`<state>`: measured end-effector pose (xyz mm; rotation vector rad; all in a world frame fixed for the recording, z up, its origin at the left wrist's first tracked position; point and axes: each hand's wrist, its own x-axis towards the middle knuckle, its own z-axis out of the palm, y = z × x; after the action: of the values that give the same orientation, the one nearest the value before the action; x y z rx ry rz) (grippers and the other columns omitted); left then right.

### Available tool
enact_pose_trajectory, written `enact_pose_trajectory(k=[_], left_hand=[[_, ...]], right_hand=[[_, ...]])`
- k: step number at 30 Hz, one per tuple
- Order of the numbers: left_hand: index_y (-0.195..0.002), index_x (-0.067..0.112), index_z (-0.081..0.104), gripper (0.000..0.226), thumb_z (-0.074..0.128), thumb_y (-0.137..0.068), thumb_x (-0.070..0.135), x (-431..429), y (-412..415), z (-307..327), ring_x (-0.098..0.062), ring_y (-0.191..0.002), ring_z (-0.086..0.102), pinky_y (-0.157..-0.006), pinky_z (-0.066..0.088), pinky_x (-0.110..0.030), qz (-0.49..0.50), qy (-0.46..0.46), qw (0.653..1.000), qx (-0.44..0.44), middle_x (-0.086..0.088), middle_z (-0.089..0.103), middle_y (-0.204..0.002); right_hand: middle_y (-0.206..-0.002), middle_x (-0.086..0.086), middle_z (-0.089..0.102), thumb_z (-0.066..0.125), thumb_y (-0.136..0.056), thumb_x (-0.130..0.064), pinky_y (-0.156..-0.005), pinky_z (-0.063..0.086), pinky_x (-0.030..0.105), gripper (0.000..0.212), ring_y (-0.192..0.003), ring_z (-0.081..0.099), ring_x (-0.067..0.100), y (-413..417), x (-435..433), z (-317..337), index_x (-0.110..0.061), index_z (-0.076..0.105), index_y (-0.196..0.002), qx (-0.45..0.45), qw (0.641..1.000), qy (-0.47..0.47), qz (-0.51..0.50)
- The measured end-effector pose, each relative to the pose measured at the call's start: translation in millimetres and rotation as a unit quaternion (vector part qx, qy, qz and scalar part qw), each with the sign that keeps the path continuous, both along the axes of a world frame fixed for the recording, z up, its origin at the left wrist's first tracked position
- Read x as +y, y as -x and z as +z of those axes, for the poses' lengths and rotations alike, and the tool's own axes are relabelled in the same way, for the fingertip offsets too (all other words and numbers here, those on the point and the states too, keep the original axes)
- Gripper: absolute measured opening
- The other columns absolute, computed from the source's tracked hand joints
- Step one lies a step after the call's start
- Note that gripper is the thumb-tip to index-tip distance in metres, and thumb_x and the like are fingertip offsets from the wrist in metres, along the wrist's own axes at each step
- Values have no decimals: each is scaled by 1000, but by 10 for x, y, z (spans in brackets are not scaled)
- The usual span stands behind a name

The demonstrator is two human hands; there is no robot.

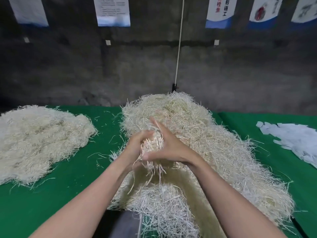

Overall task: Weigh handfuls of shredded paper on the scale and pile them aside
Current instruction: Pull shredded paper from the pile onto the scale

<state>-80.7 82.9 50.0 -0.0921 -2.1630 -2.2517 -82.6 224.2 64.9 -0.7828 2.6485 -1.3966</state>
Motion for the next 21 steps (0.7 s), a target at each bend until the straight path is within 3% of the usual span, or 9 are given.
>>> enact_pose_trajectory(k=[3, 4, 6, 10, 12, 15, 18, 20, 21], left_hand=[[-129, -5, 41, 44, 40, -94, 21, -299, -98, -101, -20, -97, 61, -83, 51, -37, -67, -125, 987, -74, -26, 48, -130], [-133, -8, 37, 45, 41, -95, 16, -379, -138, -148, -20, -100, 62, -88, 50, -40, -63, -127, 985, -99, -30, 41, -136], [-121, 2, 53, 29, 49, -94, 11, -490, -196, -265, -16, -112, 56, -101, 41, -38, 9, -55, 991, -124, -13, 46, -136], [-88, 11, 67, 12, 71, -79, 18, -673, -279, -435, -23, -101, 59, -96, 46, -40, 154, 3, 977, -148, -8, 64, -113], [-92, 11, 68, 10, 68, -82, 12, -840, -298, -474, -23, -90, 63, -78, 55, -38, 171, -15, 971, -166, -6, 65, -102], [-104, 9, 66, 21, 65, -85, 19, -1140, -383, -504, -11, -52, 59, -48, 49, -24, 91, -49, 977, -186, -6, 69, -82], [-115, 15, 62, 35, 61, -88, 36, -1470, -421, -569, -14, -81, 66, -68, 51, -25, 132, 25, 985, -106, -4, 71, -102], [-138, 34, 42, 57, 54, -85, 53, -1602, -440, -536, -15, -131, 38, -101, 34, -41, 126, 84, 988, -18, 6, 41, -145], [-141, 47, 31, 65, 51, -81, 63, -1605, -482, -476, -11, -139, 20, -108, 23, -48, 66, 64, 996, 8, 17, 24, -152]], right_hand=[[-156, -6, 19, 84, -65, -30, -102, 32, 34, 96, -138, 27, 17, 33, -92, -83, -44, 29, -142, -71, 997, -17, -16], [-155, -4, 21, 84, -66, -29, -95, 35, 27, 94, -133, 32, 14, 39, -144, -111, -41, 31, -142, -86, 996, -26, -13], [-156, -2, 21, 83, -68, -28, -90, 35, 22, 95, -127, 36, 14, 37, -280, -182, -33, 29, -145, -101, 993, -62, -12], [-157, -2, 16, 78, -73, -31, -98, 23, 26, 93, -142, 21, 20, -20, -549, -317, -26, 24, -148, -97, 991, -83, -49], [-157, -1, 17, 78, -74, -32, -101, 26, 28, 92, -141, 22, 20, -67, -656, -346, -25, 24, -148, -118, 989, -52, -69], [-154, 0, 23, 75, -76, -34, -94, 36, 26, 77, -132, 37, 21, -155, -787, -314, -29, 35, -142, -142, 986, -4, -88], [-144, 7, 36, 73, -77, -40, -66, 48, 14, 73, -91, 54, 9, -207, -870, -207, -24, 37, -138, -145, 982, 30, -120], [-127, 9, 51, 76, -74, -41, -56, 47, 14, 82, -75, 51, 3, -252, -983, -149, -16, 33, -139, -145, 983, 19, -109], [-116, 5, 56, 78, -72, -40, -58, 49, 15, 85, -75, 52, 3, -283, -1074, -129, -14, 34, -139, -144, 985, 0, -93]])
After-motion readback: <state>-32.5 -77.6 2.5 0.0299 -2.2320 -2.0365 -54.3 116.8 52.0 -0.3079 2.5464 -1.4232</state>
